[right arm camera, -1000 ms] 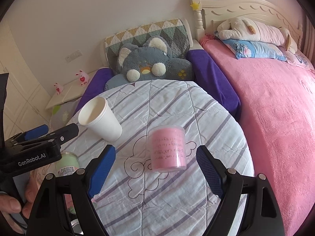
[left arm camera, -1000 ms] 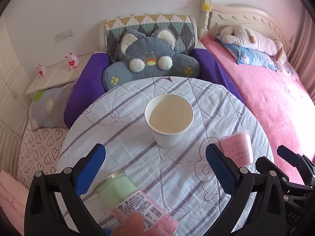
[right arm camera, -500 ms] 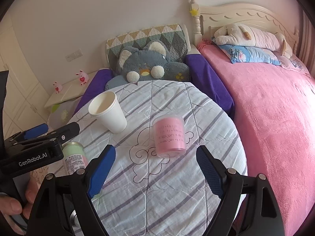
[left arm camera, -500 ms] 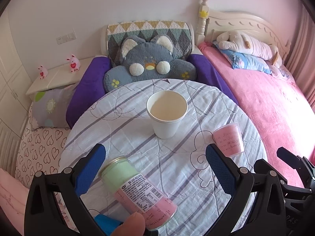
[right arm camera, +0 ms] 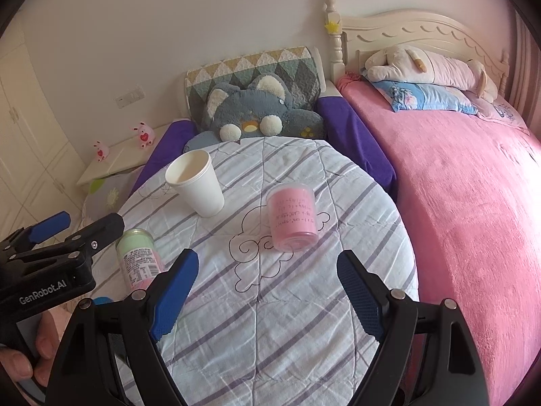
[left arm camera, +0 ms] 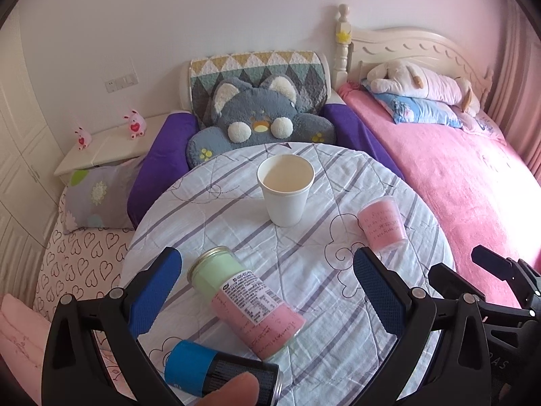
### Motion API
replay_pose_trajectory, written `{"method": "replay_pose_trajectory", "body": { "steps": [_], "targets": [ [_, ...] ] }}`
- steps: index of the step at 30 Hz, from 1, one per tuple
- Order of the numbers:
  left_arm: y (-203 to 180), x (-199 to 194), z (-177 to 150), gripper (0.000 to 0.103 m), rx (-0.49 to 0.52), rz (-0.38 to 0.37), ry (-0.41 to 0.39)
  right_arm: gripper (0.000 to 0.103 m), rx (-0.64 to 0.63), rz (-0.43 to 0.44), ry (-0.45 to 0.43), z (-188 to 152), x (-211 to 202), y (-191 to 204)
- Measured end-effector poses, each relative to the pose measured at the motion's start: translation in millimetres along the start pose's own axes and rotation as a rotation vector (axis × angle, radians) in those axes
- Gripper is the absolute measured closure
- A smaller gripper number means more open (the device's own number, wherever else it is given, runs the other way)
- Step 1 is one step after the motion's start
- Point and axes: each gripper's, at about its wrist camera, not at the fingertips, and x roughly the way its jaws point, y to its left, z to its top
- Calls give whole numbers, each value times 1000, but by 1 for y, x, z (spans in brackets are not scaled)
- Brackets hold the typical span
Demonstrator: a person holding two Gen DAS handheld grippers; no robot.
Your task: Flip cup upright
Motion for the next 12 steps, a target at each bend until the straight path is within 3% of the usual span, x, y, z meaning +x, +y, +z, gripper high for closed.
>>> {"method": "replay_pose_trajectory", "body": {
  "steps": [12],
  "targets": [
    [11,-38,-22,0,-47,-36,-38,18,-9,-11,-21,-23,-30,6]
  ]
}}
